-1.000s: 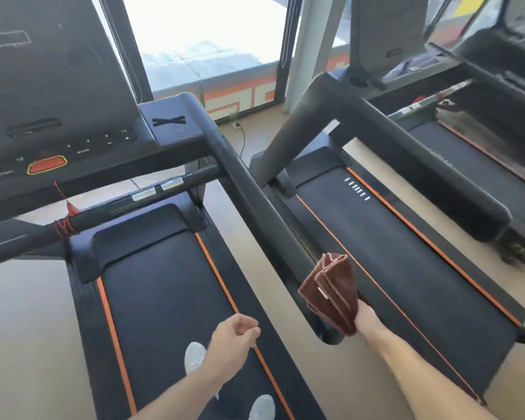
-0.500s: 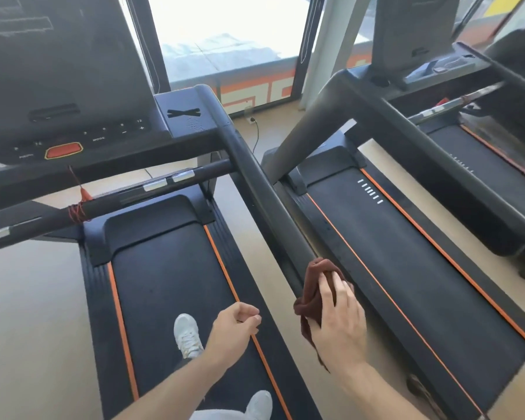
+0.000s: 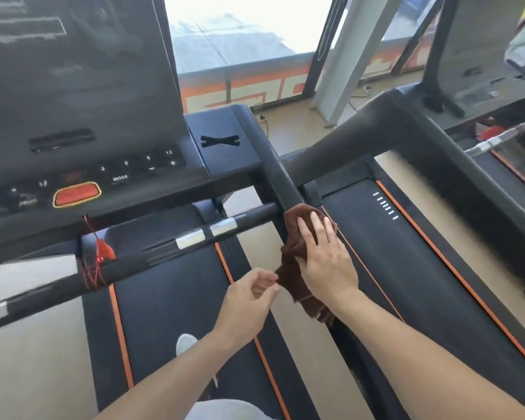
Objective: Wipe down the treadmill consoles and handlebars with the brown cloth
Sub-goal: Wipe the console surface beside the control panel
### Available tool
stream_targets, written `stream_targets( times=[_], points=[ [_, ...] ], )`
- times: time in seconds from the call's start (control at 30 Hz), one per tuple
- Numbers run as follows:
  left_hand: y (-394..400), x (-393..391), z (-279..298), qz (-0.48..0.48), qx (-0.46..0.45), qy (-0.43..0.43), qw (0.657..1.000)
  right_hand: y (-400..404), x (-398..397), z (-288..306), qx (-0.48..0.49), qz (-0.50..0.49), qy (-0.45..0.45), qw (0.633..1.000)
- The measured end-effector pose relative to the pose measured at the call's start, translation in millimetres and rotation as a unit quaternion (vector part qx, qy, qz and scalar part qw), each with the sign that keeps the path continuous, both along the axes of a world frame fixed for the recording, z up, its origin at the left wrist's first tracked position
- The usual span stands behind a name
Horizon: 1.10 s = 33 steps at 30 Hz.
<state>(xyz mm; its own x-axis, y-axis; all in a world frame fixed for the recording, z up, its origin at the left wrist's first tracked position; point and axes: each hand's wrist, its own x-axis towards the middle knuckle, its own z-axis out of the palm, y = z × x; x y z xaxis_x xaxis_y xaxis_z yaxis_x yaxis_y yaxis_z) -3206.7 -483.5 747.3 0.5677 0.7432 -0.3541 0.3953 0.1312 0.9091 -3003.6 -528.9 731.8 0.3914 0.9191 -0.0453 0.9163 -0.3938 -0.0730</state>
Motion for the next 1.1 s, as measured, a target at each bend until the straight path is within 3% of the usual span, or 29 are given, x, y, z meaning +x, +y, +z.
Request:
stream_targets(
  times=[0.27, 0.5, 0.57, 0.67, 0.8, 0.93, 1.1],
  points=[
    [116.5, -6.9, 33.9, -0.001, 0.055, -0.035, 0.998, 125.3, 23.9, 6.8, 0.0, 0.03, 0.059, 0.998],
    [159.3, -9.9, 24.3, 0.025, 0.014, -0.024, 0.999, 197.7, 50.0, 16.1, -0.002, 0.049, 0.18, 0.983],
    [169.7, -10.4, 21.0, 0.042, 0.025, -0.019, 0.999, 223.1, 51.5, 14.6, -0.019, 0.065, 0.129, 0.989],
    [182.2, -11.2, 14.2, 0.081, 0.037, -0.005, 0.996, 263.1, 37.4, 13.8, -0.053, 0.166, 0.009, 0.985],
    [191.7, -7.8, 6.8, 0.126, 0.027, 0.014, 0.992, 318.6, 14.1, 12.7, -0.051, 0.274, 0.041, 0.96],
    [197.1, -0.1, 4.9, 0.107, 0.027, 0.03, 0.993, 378.1, 23.1, 16.8, -0.032, 0.273, 0.035, 0.961],
    [189.5, 7.4, -4.0, 0.075, -0.008, 0.075, 0.994, 447.1, 25.1, 24.7, -0.042, 0.201, 0.049, 0.977]
  ],
)
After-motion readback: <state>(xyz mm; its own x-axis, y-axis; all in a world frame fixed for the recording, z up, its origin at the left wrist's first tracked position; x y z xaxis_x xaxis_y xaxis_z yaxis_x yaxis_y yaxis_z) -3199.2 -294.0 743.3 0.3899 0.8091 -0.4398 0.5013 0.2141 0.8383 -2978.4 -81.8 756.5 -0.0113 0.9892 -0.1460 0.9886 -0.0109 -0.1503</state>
